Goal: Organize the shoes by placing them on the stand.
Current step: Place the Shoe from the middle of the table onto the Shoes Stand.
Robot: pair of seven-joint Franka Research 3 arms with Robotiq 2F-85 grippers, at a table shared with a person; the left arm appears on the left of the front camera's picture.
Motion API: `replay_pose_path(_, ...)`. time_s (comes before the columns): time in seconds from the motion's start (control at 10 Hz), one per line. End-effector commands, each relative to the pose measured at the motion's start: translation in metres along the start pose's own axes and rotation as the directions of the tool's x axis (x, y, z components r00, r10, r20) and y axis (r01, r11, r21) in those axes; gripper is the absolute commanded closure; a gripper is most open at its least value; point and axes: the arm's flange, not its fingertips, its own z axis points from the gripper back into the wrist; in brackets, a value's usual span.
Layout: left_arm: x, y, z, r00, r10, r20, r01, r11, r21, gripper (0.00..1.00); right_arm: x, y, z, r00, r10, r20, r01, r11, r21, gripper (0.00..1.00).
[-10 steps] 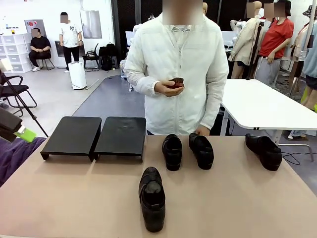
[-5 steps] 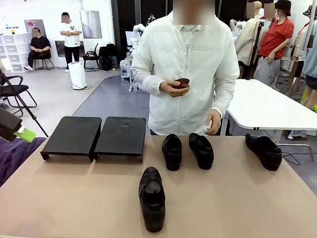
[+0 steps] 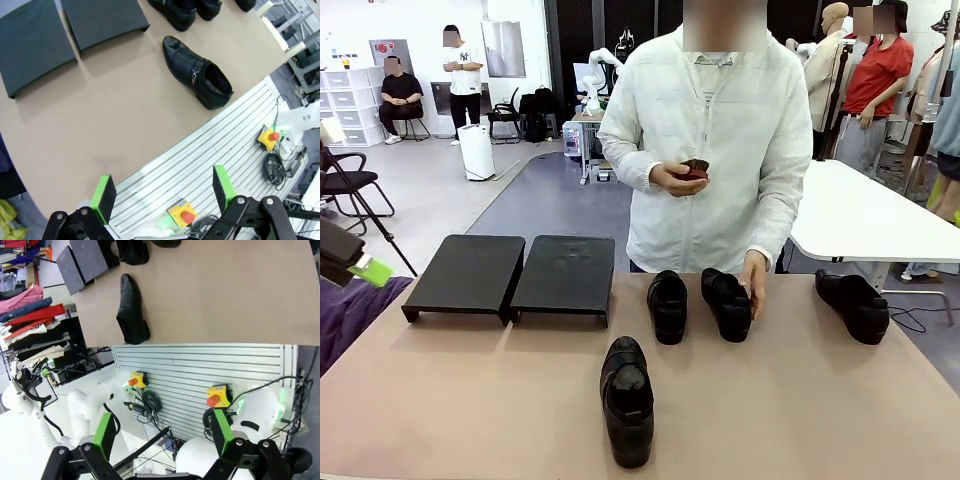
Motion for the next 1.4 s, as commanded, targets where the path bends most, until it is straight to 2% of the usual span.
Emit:
replay_pose_path(0.0, 0.000, 0.000, 0.000, 1.000, 0.000, 0.000, 0.000, 1.000, 0.000, 0.00, 0.000, -0.001, 0.005, 1.000, 0.008, -0.008, -0.008, 1.000, 0.001, 0.00)
replay_pose_path(0.1, 0.016, -0.025, 0.002, 0.991, 0.125, 0.037, -0.129, 0.984, 0.124, 0.00, 0.000, -0.001, 0.005, 1.000, 0.008, -0.008, -0.008, 1.000, 0.001, 0.00)
replay_pose_path(0.2, 0.047, -0.052, -0.019, 0.965, 0.260, 0.046, -0.264, 0.950, 0.169, 0.00, 0.000, -0.001, 0.005, 1.000, 0.008, -0.008, -0.008, 1.000, 0.001, 0.00)
replay_pose_path(0.3, 0.083, -0.088, -0.049, 0.970, 0.243, -0.006, -0.239, 0.956, 0.173, 0.00, 0.000, -0.001, 0.005, 1.000, 0.008, -0.008, -0.008, 1.000, 0.001, 0.00)
replay_pose_path(0.4, 0.111, -0.127, -0.091, 0.975, 0.218, -0.047, -0.202, 0.953, 0.228, 0.00, 0.000, -0.001, 0.005, 1.000, 0.008, -0.008, -0.008, 1.000, 0.001, 0.00)
replay_pose_path(0.5, 0.127, -0.171, -0.148, 0.986, 0.089, -0.142, -0.053, 0.970, 0.236, 0.00, 0.000, -0.001, 0.005, 1.000, 0.008, -0.008, -0.008, 1.000, 0.001, 0.00)
replay_pose_path(0.7, 0.131, -0.214, -0.225, 0.978, 0.069, -0.197, -0.006, 0.953, 0.302, 0.00, 0.000, -0.001, 0.005, 1.000, 0.008, -0.008, -0.008, 1.000, 0.001, 0.00)
replay_pose_path(0.8, 0.130, -0.220, -0.243, 0.983, 0.088, -0.161, -0.030, 0.943, 0.332, 0.00, 0.000, -0.001, 0.005, 1.000, 0.008, -0.008, -0.008, 1.000, 0.001, 0.00)
replay_pose_path(0.9, 0.102, -0.224, -0.212, 0.982, 0.065, -0.175, -0.024, 0.974, 0.227, 0.00, 0.000, -0.001, 0.005, 1.000, 0.008, -0.008, -0.008, 1.000, 0.001, 0.00)
replay_pose_path(1.1, 0.102, -0.224, -0.212, 0.982, 0.065, -0.175, -0.024, 0.974, 0.227, 0.00, 0.000, -0.001, 0.005, 1.000, 0.008, -0.008, -0.008, 1.000, 0.001, 0.00)
replay_pose_path(1.2, 0.112, -0.232, -0.243, 0.979, 0.055, -0.197, -0.007, 0.972, 0.237, 0.00, 0.000, -0.001, 0.005, 1.000, 0.008, -0.008, -0.008, 1.000, 0.001, 0.00)
replay_pose_path(1.3, 0.110, -0.224, -0.253, 0.975, 0.120, -0.190, -0.068, 0.963, 0.260, 0.00, 0.000, -0.001, 0.005, 1.000, 0.008, -0.008, -0.008, 1.000, 0.001, 0.00)
